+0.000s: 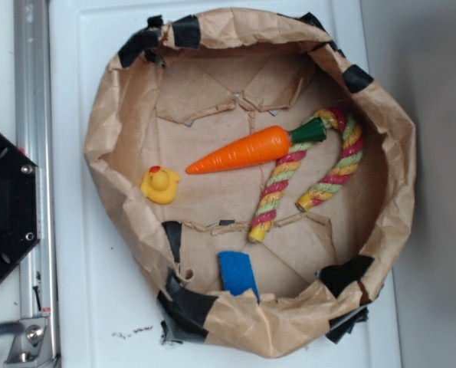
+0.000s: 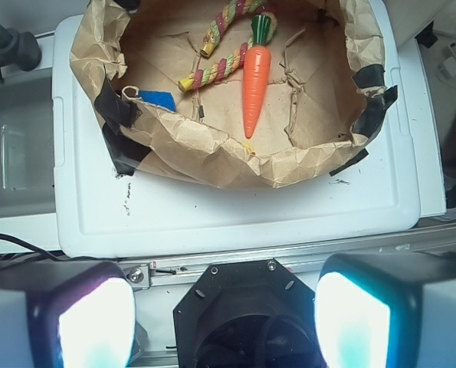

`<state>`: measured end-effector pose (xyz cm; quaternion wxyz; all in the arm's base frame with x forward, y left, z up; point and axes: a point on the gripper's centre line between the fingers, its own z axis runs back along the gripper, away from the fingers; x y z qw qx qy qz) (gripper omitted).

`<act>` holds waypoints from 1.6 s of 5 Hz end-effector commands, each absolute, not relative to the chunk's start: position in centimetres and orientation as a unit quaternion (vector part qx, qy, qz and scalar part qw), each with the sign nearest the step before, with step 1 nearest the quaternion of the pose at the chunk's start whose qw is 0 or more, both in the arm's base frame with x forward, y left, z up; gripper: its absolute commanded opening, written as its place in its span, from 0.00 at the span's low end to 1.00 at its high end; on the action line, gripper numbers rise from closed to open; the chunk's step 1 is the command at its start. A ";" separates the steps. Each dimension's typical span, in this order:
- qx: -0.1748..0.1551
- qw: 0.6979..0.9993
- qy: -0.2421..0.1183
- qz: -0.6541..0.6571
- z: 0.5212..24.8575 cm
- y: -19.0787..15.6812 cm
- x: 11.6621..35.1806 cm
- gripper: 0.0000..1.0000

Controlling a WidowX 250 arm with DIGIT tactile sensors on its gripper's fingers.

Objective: Grab the yellow duck.

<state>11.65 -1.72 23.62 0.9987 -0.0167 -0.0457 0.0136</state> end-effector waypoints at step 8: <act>0.005 0.999 0.048 -0.012 8.2 3.2 21.4 1.00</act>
